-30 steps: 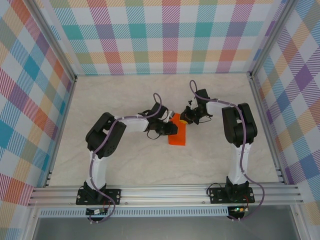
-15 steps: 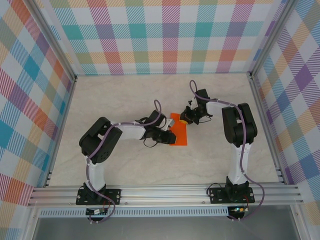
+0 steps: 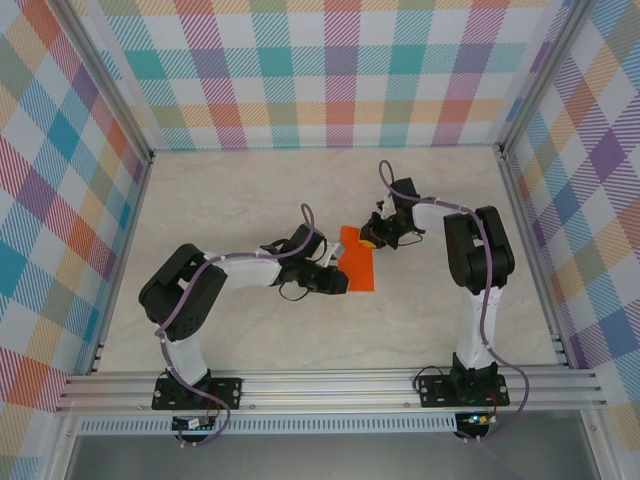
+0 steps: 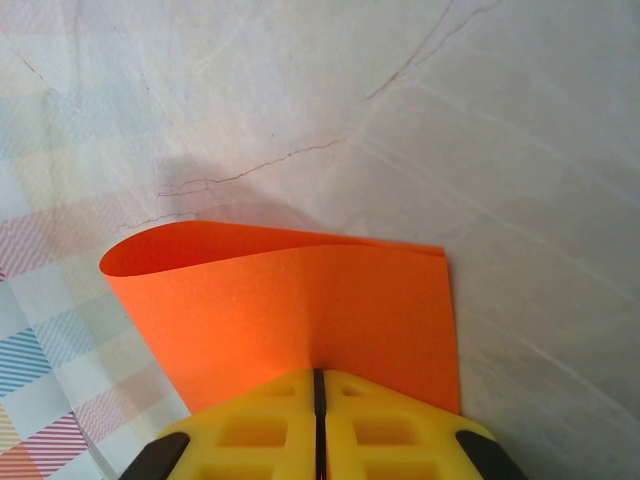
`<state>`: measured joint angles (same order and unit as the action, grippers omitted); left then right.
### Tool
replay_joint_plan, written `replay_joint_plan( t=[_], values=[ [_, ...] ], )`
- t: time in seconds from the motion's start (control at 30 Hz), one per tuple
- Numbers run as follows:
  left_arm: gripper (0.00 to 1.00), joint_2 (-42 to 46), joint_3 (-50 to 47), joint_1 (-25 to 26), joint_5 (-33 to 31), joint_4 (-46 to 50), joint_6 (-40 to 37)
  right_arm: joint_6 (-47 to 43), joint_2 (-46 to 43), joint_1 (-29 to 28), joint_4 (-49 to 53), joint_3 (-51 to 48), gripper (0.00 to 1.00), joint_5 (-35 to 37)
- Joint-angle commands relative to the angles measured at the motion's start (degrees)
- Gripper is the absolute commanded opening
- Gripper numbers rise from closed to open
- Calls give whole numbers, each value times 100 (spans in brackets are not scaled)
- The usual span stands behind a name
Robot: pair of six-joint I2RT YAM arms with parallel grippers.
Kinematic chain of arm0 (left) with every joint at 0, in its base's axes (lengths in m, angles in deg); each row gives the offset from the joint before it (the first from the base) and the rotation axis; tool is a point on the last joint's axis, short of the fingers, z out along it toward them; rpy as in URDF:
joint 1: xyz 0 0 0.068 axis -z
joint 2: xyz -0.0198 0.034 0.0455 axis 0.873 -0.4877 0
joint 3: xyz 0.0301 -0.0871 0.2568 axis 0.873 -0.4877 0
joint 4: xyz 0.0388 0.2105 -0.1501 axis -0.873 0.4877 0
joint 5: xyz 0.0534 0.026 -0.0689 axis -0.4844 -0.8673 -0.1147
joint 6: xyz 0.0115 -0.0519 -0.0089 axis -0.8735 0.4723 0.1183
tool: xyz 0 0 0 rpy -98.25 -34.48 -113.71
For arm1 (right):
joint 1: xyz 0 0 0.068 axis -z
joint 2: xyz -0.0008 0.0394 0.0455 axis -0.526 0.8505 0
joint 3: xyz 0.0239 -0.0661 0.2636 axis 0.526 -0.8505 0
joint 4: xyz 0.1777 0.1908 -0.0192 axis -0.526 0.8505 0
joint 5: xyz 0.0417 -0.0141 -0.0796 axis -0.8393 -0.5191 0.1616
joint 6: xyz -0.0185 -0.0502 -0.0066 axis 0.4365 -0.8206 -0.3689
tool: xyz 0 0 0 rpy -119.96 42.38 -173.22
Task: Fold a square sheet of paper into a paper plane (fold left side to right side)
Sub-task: First fold the square sheet of paper in half at the center of the table, then hold the square sheet of paper at the center of the table.
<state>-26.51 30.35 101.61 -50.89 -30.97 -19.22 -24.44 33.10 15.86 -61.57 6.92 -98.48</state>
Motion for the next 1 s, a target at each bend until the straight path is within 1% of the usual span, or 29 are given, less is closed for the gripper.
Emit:
replay_joint_plan(
  t=[0.0,0.07,0.2,0.3,0.4,0.53,0.73,0.8,0.83,0.9,0.97],
  values=[
    [29,210,482,-154,247,45,278,-147,313,-61,621,-25,9,560],
    [29,-34,728,-227,256,27,355,-163,317,-58,651,-8,9,574],
    [27,-829,1325,-317,247,119,380,-217,328,-56,703,19,9,609],
    [26,-1237,1659,-352,41,197,350,-226,322,-56,694,29,9,585],
    [26,-1545,1876,-358,-1,255,349,-211,293,-60,609,9,9,497],
    [25,-1720,1877,-353,-86,250,362,-251,248,-59,485,18,10,339],
    [24,-1699,1673,-335,-217,263,357,-324,-4,-56,494,208,13,187],
    [24,-1697,1601,-322,-226,221,376,-390,-271,-47,633,320,16,258],
    [24,-1699,1566,-314,-228,199,399,-424,-429,-38,685,331,20,318],
    [24,-1695,1514,-293,-247,122,442,-499,-815,-14,805,328,34,548],
    [24,-1715,1505,-267,-223,55,466,-621,-1129,14,991,300,39,721]
  ],
)
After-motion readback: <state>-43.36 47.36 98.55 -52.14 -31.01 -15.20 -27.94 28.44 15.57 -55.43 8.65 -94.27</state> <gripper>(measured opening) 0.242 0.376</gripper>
